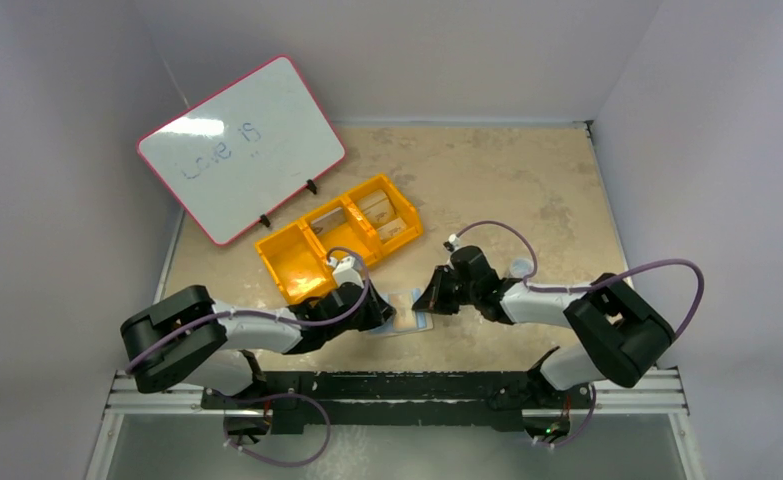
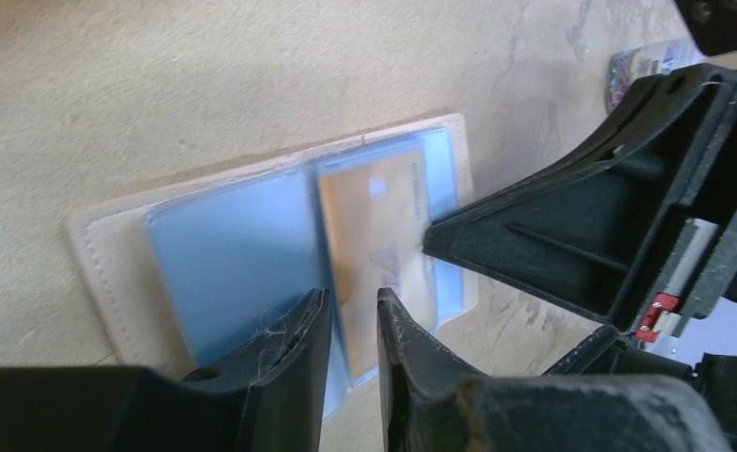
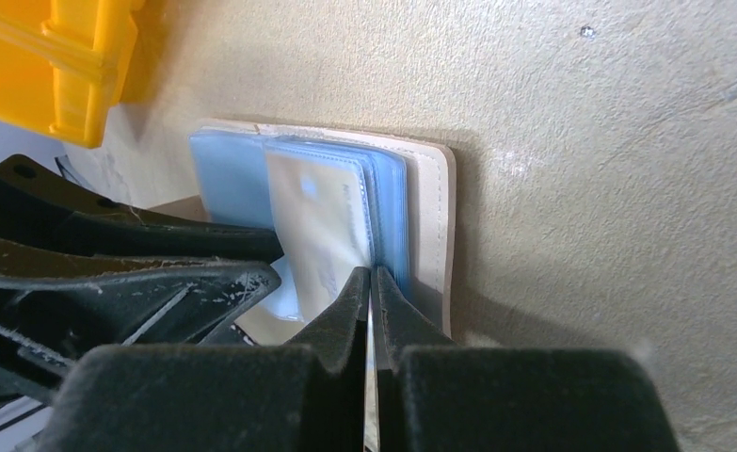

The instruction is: Take the credit cards out of the card holder

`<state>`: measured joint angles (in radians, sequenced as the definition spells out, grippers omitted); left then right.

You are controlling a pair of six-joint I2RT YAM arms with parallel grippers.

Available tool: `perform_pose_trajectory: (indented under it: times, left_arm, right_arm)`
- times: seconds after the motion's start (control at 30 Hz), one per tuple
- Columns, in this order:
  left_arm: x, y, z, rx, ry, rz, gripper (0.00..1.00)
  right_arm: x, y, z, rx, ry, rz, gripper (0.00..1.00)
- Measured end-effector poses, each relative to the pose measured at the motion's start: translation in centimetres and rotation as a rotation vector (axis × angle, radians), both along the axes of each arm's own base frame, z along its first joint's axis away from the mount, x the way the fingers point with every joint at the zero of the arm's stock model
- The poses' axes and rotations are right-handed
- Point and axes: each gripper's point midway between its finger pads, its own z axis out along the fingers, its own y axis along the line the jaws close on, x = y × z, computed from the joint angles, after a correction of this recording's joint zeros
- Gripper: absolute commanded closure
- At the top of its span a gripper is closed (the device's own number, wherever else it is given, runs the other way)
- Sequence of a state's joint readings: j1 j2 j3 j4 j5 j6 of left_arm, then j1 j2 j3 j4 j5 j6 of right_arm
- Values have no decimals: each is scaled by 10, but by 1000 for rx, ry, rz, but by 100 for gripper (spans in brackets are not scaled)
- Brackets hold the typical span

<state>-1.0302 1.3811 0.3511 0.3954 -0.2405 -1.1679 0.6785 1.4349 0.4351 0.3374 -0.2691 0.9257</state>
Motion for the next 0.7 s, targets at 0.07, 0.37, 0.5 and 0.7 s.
perform_pose_trajectory:
  times: [0.07, 0.37, 0.5, 0.7]
  left_arm:
    - [1, -4, 4, -12, -5, -6, 73]
    - [7, -15, 8, -54, -8, 3, 66]
    - [9, -16, 9, -78, 3, 29, 66]
    - [11, -8, 9, -58, 7, 66, 64]
  right_arm:
    - [0, 1, 0, 4, 3, 5, 100]
    - [-1, 1, 0, 6, 6, 6, 100]
    - [-1, 1, 0, 6, 7, 4, 100]
    - [0, 0, 0, 4, 11, -10, 100]
